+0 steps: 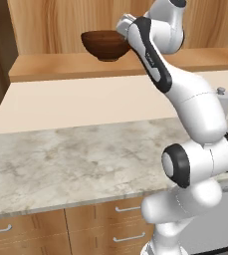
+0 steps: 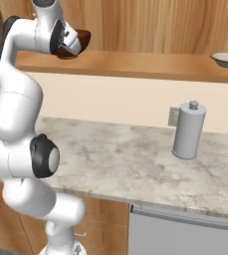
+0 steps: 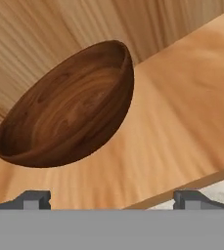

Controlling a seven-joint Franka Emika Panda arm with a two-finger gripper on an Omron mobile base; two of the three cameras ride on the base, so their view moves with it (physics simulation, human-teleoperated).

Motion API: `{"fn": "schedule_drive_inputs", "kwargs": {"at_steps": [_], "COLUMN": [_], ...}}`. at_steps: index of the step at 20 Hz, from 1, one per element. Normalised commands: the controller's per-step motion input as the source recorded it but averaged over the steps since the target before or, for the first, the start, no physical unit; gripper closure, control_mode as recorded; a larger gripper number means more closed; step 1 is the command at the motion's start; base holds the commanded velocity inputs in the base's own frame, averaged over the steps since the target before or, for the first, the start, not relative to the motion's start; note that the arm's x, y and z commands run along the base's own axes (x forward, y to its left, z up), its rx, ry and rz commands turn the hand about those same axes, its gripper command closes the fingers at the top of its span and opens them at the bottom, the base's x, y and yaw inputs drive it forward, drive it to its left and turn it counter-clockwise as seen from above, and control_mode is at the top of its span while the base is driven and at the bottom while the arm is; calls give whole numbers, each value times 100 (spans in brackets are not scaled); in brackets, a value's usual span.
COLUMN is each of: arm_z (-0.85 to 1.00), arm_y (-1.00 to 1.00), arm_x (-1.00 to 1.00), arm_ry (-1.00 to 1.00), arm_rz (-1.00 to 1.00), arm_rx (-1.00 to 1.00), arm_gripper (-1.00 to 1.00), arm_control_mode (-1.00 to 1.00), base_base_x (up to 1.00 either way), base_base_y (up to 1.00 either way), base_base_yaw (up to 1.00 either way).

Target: Take the smaller bowl and place it next to the appetizer plate on the dining counter , and place the larger bowl next to the plate with cooked food.

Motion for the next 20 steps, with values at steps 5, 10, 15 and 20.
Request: {"fn": "schedule_drive_inputs", "kwargs": {"at_steps": [5, 10, 15, 20], "arm_z": [0, 0, 0, -3], "arm_y": [18, 12, 5, 0], "arm_x": [65, 64, 54, 27], "arm_ry": [4, 5, 0, 0], "arm_rz": [0, 0, 0, -1], "arm_rx": [0, -1, -1, -1], "arm_gripper": [-100, -100, -100, -100], "arm_control_mode": [-100, -100, -100, -100], "base_base_x": [0, 0, 0, 0], "base_base_y": [0, 0, 0, 0], "base_base_yaw": [0, 0, 0, 0]}}
